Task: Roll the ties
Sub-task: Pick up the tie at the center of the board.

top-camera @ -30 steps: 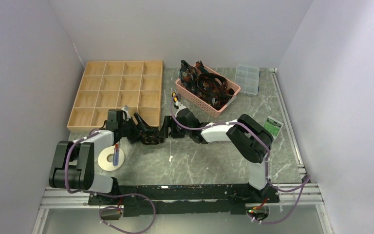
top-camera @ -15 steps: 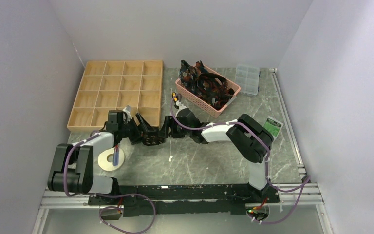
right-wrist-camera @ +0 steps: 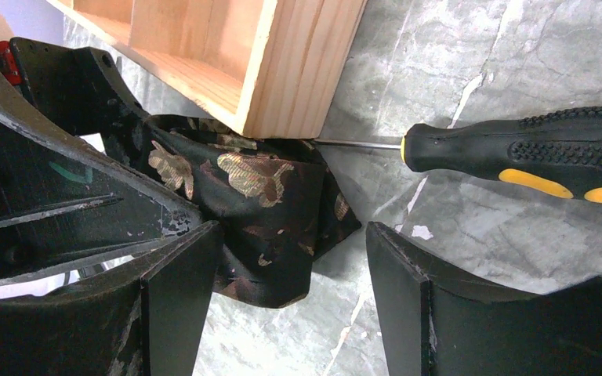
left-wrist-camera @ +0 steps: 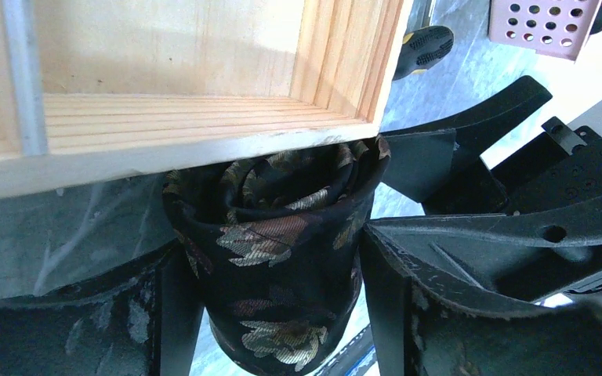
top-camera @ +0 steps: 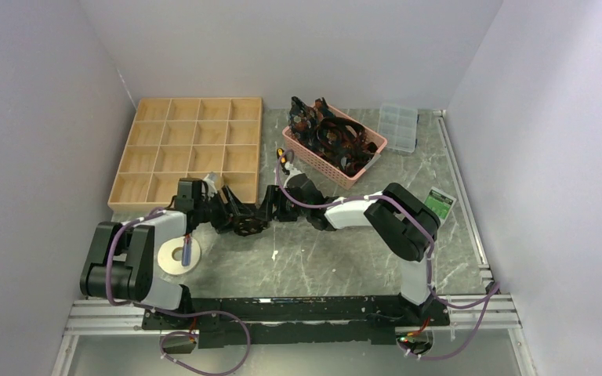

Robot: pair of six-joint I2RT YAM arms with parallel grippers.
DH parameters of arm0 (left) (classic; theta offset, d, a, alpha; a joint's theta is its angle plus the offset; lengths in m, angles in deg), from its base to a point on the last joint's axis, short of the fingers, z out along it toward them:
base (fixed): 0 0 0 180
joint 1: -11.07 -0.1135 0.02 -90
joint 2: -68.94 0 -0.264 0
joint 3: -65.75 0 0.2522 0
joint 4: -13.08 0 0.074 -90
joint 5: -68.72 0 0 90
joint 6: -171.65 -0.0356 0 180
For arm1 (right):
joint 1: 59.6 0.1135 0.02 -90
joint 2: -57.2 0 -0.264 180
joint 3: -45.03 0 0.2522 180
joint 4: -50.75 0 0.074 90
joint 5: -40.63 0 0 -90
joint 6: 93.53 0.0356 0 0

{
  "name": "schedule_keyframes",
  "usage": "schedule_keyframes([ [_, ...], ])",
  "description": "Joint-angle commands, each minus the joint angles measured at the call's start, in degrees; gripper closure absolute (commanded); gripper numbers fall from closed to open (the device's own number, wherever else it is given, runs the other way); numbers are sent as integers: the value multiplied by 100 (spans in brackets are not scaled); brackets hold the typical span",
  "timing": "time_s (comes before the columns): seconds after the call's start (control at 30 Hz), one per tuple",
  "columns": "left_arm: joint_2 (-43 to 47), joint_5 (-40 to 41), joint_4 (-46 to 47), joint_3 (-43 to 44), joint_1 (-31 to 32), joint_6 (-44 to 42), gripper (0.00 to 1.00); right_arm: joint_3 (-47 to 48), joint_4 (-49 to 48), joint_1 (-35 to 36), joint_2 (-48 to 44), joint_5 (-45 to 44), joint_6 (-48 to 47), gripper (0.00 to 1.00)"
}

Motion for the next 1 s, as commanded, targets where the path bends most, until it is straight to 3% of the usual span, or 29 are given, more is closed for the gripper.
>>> schedule_keyframes([
  [0.0,-93,-361,329,46,77,-81,30,-167,387,-10,246,-56,-32,28],
  [0.57,12,-234,223,23,87,-74,96,-234,547,-9,-245,-166,-33,27],
  [0.77,764,-215,-334,289,90,-85,97,-444,942,-22,-1391,-396,-119,27],
  [0.97,1323,-205,-1628,1350,87,-496,97,-954,1279,-72,-2582,-612,-290,27],
])
